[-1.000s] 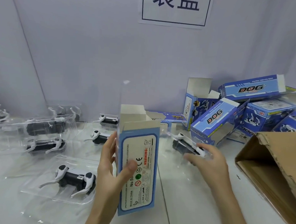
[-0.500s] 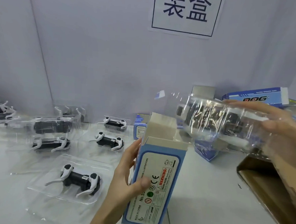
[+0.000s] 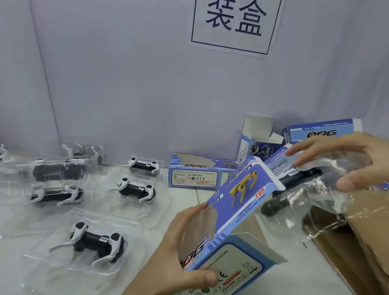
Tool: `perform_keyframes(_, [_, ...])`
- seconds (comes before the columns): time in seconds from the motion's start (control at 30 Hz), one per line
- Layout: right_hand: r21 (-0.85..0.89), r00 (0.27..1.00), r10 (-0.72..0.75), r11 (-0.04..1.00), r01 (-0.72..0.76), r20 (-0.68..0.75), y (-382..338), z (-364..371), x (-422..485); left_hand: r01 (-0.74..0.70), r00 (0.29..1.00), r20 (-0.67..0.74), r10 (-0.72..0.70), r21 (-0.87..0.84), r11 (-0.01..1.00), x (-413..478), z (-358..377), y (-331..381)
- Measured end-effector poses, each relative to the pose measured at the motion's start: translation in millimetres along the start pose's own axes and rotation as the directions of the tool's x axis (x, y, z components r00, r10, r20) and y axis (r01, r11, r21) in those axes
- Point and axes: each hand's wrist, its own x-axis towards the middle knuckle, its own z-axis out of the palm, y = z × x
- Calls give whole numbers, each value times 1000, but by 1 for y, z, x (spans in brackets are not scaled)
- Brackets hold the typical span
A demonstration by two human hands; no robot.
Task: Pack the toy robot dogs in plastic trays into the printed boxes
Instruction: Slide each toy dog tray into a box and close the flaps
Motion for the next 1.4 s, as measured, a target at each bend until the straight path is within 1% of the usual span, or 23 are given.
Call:
perform_keyframes(0.03, [-50,999,14,999,-13,38,-5,-7,-9,1,1000,12,-1,1,1000,0,0,1])
perform_keyframes(0.13, [-129,1000,15,992,-15,-4,-13,6,-2,26,999,24,-24,-76,997,0,1,2])
perform_keyframes(0.23, [-63,995,2,998,-8,-100,-14,22,2,17,1000,-17,-19,-67,998,-1,1,3])
perform_keyframes(0.3, [133,987,-63,988,83,-148,-22,29,10,15,1000,-16,-16,-61,998,0,3,3])
perform_keyframes(0.4, [432,943,-21,885,172,-333,-23,32,22,20,1000,-19,-22,-110,994,1,4,3])
perform_keyframes(0.47, [512,875,24,818,261,-484,-16,36,26,68,997,-14,-70,-141,988,0,1,7])
perform_keyframes(0.53, [613,780,169,724,316,-603,-1,49,28,132,990,-18,-138,-190,973,4,0,13])
perform_keyframes(0.63, [835,804,368,482,264,-466,15,105,38,144,986,-43,-159,-239,960,-5,-5,8])
perform_keyframes(0.7, [940,901,345,302,159,-264,15,152,49,95,978,-138,-156,-368,925,-11,-8,3])
perform_keyframes(0.73, [971,937,313,221,88,-156,15,172,52,111,956,-196,-219,-448,887,-9,-8,2])
perform_keyframes(0.77, [989,950,302,142,39,-81,12,189,55,160,926,-223,-303,-497,853,-5,-9,1])
perform_keyframes(0.8, [998,949,314,56,21,-38,13,202,57,146,917,-252,-310,-511,847,0,-8,5])
perform_keyframes(0.83, [999,933,358,33,17,-28,12,211,58,82,912,-319,-258,-473,877,5,-5,5])
perform_keyframes(0.87, [999,922,384,43,31,-46,12,217,58,9,883,-428,-193,-396,918,7,-4,4])
perform_keyframes(0.93, [983,905,396,155,102,-156,13,220,62,-54,786,-610,-101,-230,972,9,-10,-5])
perform_keyframes(1.0, [949,897,352,259,181,-267,15,220,62,-102,751,-657,-71,-221,970,11,-15,-8])
perform_keyframes(1.07, [943,921,297,289,164,-251,17,223,60,-69,805,-588,-81,-228,971,13,-11,-6])
perform_keyframes(1.13, [941,948,274,331,66,-163,19,228,58,6,866,-484,-127,-245,970,14,-3,-8])
perform_keyframes(1.2, [940,953,278,340,20,-121,19,229,58,29,882,-448,-147,-259,966,13,2,-14])
perform_keyframes(1.27, [920,925,283,366,141,-254,17,225,59,36,871,-469,-147,-237,971,11,3,-17])
perform_keyframes(1.3, [868,867,302,431,247,-397,14,220,58,29,868,-477,-135,-221,975,10,3,-17])
perform_keyframes(1.33, [772,756,334,540,335,-562,11,212,58,21,872,-474,-120,-209,978,10,3,-15])
perform_keyframes(1.4, [509,452,320,763,399,-833,-2,188,57,12,885,-456,-94,-181,983,9,7,-16])
